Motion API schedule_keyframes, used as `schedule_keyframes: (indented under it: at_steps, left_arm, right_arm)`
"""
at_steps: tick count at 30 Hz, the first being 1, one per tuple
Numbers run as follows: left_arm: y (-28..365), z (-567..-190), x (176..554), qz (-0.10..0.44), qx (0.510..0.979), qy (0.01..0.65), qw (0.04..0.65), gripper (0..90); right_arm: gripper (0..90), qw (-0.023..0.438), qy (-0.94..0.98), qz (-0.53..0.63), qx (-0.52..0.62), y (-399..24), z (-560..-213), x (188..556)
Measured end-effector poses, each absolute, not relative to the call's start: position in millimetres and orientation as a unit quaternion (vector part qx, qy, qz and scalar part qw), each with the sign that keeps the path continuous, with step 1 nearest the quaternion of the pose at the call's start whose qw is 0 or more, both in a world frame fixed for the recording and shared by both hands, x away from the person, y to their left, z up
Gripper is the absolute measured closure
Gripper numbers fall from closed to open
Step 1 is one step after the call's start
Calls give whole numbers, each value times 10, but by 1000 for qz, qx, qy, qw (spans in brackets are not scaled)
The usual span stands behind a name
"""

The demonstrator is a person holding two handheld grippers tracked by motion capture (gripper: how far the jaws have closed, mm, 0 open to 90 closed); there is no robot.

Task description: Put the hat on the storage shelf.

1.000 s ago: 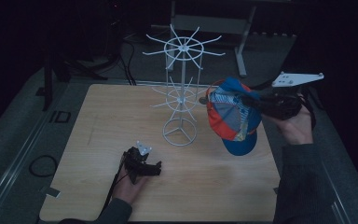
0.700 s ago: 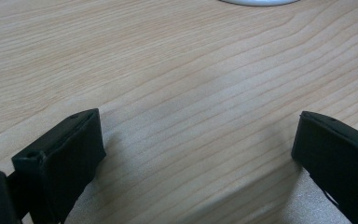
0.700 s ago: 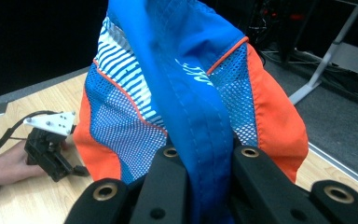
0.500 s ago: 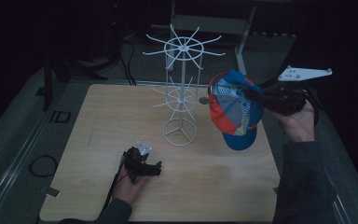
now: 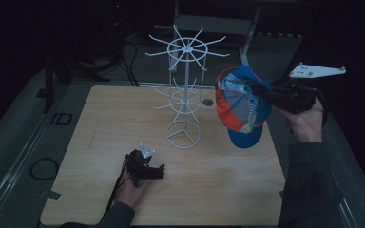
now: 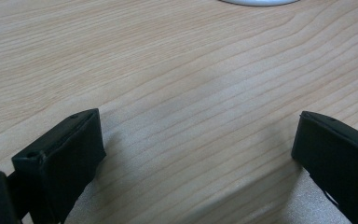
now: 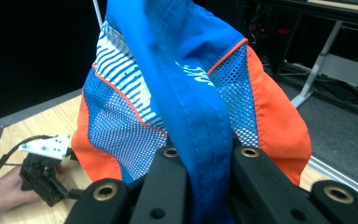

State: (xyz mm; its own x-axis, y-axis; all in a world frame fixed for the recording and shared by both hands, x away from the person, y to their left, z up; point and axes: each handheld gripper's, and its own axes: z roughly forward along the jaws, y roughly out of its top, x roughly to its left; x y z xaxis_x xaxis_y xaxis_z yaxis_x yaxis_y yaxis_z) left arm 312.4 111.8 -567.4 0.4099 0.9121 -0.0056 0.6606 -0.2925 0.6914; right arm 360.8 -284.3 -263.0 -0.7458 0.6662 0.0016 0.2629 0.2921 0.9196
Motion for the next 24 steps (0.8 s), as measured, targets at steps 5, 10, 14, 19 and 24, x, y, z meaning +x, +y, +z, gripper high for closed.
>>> schedule_keyframes:
  at_steps: [5,10,14,19,24]
  left_arm:
    - [1118,-5674,3124,200,779,505,314,26]
    - [1118,-5675,3125,200,779,505,314,26]
    - [1117,-5676,3124,200,778,505,315,26]
    - [1118,-5675,3124,200,778,505,314,26]
    - [1118,-5674,3124,200,779,505,314,26]
  right_arm:
    - [876,199,771,524,302,-2860,-2608,3614]
    - [876,201,761,534,307,-2881,-2585,3618]
    - [876,202,756,541,309,-2906,-2568,3617]
    - [876,203,747,552,310,-2942,-2548,3608]
    - [876,204,745,555,308,-2953,-2536,3601]
